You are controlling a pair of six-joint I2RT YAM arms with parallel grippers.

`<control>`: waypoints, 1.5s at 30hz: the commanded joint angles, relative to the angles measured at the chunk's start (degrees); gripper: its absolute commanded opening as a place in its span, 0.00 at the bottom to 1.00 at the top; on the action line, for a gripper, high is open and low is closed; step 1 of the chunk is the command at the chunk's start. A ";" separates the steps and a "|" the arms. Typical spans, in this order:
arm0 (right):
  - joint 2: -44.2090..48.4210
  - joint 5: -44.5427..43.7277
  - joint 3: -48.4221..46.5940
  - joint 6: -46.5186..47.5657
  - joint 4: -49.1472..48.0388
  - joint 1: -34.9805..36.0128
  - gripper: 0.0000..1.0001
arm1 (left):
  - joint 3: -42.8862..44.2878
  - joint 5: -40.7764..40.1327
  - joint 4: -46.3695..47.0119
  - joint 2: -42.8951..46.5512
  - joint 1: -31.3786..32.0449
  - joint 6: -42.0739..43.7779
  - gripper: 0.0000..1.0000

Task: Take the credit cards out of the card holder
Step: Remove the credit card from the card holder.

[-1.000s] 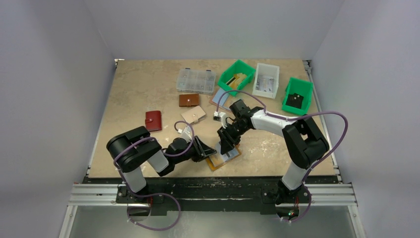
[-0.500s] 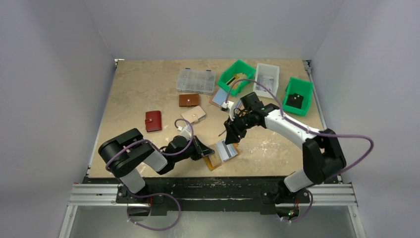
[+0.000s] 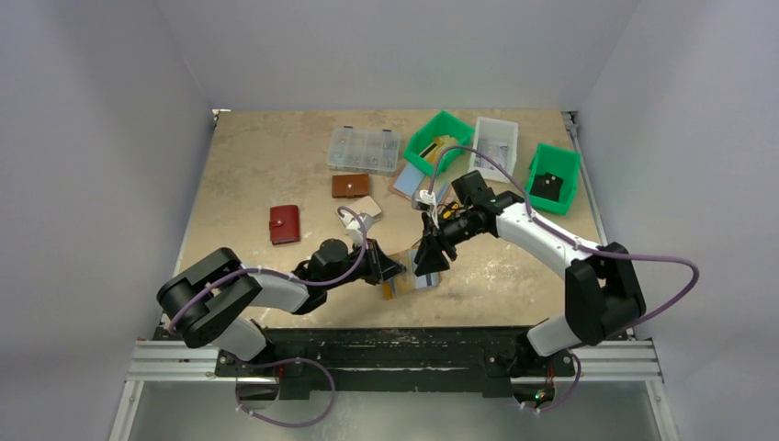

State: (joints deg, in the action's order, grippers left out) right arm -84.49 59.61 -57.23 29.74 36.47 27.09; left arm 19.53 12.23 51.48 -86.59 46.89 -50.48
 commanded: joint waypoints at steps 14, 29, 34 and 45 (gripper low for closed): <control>-1.13 4.07 1.13 2.07 -2.62 -0.13 0.51 | -0.98 6.67 4.15 9.50 0.24 16.69 0.00; -1.12 9.11 -0.62 10.05 4.09 -2.22 0.52 | -1.53 7.77 8.30 10.46 2.57 15.89 0.00; -1.45 11.15 -0.84 11.40 5.54 -2.67 0.52 | -1.57 7.80 9.27 10.92 3.02 15.76 0.00; -2.69 10.46 -1.47 11.29 6.51 -2.66 0.51 | -1.61 6.99 9.07 12.06 3.34 16.00 0.00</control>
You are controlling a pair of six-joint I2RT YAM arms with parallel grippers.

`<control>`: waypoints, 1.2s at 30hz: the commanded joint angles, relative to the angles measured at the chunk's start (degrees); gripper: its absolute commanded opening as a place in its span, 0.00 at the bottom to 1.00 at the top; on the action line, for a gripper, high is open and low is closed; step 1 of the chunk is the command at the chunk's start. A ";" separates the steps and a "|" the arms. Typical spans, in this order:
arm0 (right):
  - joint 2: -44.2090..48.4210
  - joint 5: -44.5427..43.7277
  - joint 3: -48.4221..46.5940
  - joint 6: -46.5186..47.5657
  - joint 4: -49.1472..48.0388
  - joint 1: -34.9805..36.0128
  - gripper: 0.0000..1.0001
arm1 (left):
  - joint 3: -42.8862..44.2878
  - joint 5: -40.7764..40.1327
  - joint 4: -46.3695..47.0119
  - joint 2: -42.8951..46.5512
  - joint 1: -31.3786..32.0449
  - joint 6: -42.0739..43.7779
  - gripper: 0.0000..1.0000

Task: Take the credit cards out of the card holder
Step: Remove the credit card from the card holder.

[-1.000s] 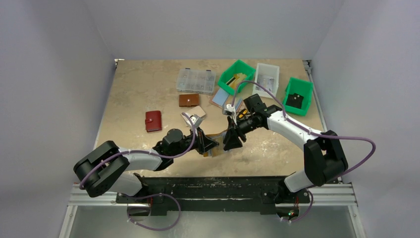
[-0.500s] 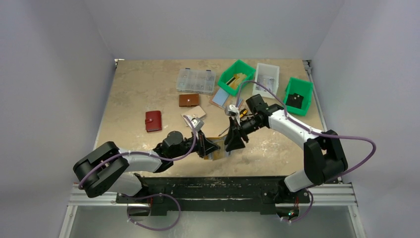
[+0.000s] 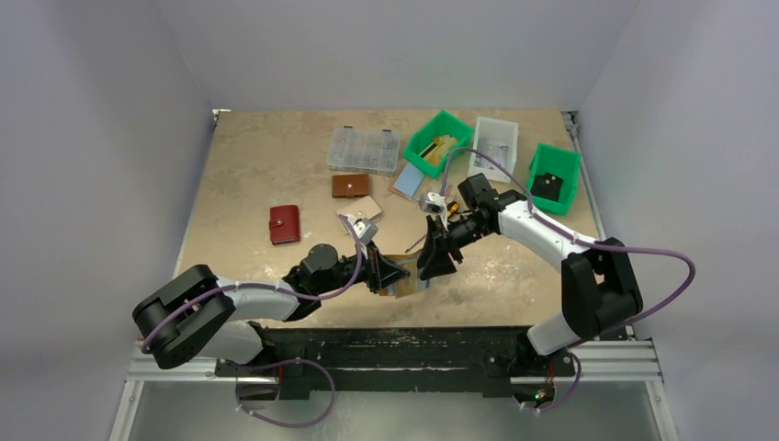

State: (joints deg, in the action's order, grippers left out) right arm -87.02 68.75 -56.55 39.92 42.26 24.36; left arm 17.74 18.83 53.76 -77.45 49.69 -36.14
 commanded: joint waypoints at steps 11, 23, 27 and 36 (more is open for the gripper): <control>-0.21 0.09 -2.12 0.19 0.20 -0.13 0.51 | -0.48 -1.12 4.97 5.68 0.58 2.10 0.00; -0.86 3.84 -1.98 -0.80 0.41 -0.07 0.49 | 1.33 0.16 9.83 1.35 2.05 0.84 0.00; -0.99 4.01 -1.89 -2.30 -0.62 -0.14 0.40 | 1.04 -0.18 9.87 1.49 2.08 0.86 0.00; -1.31 4.32 -1.98 -2.48 -0.25 -0.09 0.10 | -0.03 -0.83 10.98 1.73 2.08 -0.06 0.00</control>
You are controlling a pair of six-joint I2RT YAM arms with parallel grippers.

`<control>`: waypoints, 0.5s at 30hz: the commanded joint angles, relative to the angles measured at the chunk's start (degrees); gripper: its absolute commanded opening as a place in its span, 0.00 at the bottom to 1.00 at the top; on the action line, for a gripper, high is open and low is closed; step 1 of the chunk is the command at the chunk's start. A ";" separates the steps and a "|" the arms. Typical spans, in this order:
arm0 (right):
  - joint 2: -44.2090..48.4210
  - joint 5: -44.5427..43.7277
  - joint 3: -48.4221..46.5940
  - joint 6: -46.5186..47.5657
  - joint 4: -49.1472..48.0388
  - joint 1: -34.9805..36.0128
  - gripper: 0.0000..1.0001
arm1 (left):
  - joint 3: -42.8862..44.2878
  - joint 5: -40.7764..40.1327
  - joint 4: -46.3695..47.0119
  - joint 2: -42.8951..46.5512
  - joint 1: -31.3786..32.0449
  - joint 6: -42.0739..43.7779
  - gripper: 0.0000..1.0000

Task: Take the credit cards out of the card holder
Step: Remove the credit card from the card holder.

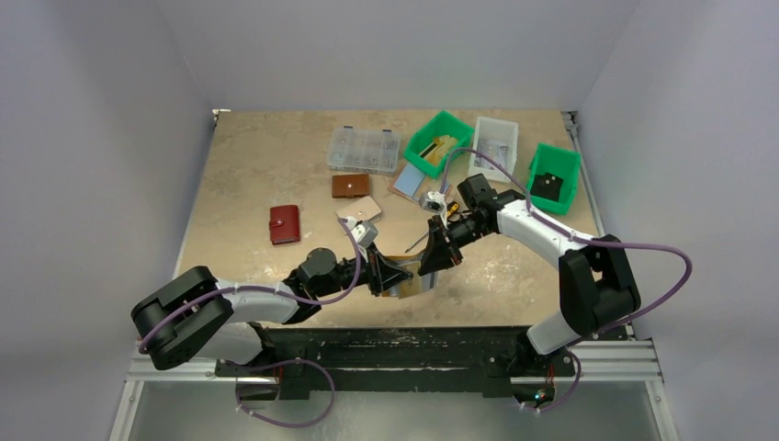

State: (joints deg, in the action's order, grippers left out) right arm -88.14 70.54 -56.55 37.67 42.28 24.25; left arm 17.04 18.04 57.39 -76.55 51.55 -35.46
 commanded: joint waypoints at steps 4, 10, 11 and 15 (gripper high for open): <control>-0.16 2.47 -2.15 0.13 0.23 0.01 0.00 | 0.00 -0.82 6.70 2.07 0.22 -1.08 0.04; 0.09 2.52 -2.24 -0.08 -0.18 0.01 0.00 | -1.64 -3.06 2.91 6.73 0.09 -1.25 0.31; -0.09 2.31 -2.29 -0.20 -0.26 0.01 0.00 | -1.92 -3.13 2.53 7.40 -0.05 -1.40 0.34; -0.37 1.83 -2.42 -0.40 -0.18 0.01 0.00 | -2.95 -3.30 0.67 9.48 -0.68 -1.65 0.39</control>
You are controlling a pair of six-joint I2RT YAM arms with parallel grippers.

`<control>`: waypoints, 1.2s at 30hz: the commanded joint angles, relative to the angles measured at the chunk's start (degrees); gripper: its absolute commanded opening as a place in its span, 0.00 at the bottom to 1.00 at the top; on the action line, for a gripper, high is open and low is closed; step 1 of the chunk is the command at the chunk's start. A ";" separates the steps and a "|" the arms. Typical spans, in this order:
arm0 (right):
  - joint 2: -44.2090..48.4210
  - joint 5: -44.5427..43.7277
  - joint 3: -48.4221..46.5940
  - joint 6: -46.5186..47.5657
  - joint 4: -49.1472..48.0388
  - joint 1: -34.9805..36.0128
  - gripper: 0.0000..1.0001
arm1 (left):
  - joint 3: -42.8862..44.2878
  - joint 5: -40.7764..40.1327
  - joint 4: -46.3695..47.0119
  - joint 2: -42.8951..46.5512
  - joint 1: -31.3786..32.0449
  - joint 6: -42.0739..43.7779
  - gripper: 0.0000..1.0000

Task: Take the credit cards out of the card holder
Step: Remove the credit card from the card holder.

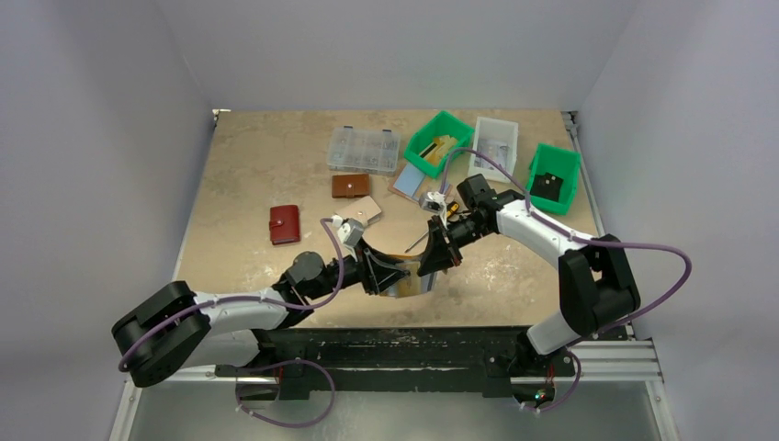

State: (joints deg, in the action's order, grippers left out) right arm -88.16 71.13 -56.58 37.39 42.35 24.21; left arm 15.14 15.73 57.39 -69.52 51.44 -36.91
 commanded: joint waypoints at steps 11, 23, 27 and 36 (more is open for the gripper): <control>-0.74 0.34 -2.49 -0.03 -0.34 -0.04 0.00 | -2.34 1.27 0.59 1.32 -1.47 -1.85 0.31; -1.30 -0.73 -2.57 -0.18 -0.49 -0.30 0.00 | -3.41 3.67 3.71 -0.80 -2.64 -3.19 0.00; -1.78 -1.70 -2.57 -0.38 -0.60 -0.56 0.00 | -5.04 4.77 5.31 -0.50 -4.19 -3.98 0.00; -2.82 -2.94 -2.41 -0.38 -0.73 -0.59 0.00 | -7.71 6.75 6.56 0.36 -6.80 -4.74 0.00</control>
State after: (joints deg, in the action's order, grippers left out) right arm -90.80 69.01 -56.99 37.04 42.02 24.60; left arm 9.17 19.84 60.97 -70.06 45.80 -41.21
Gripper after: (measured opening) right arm 0.025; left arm 0.029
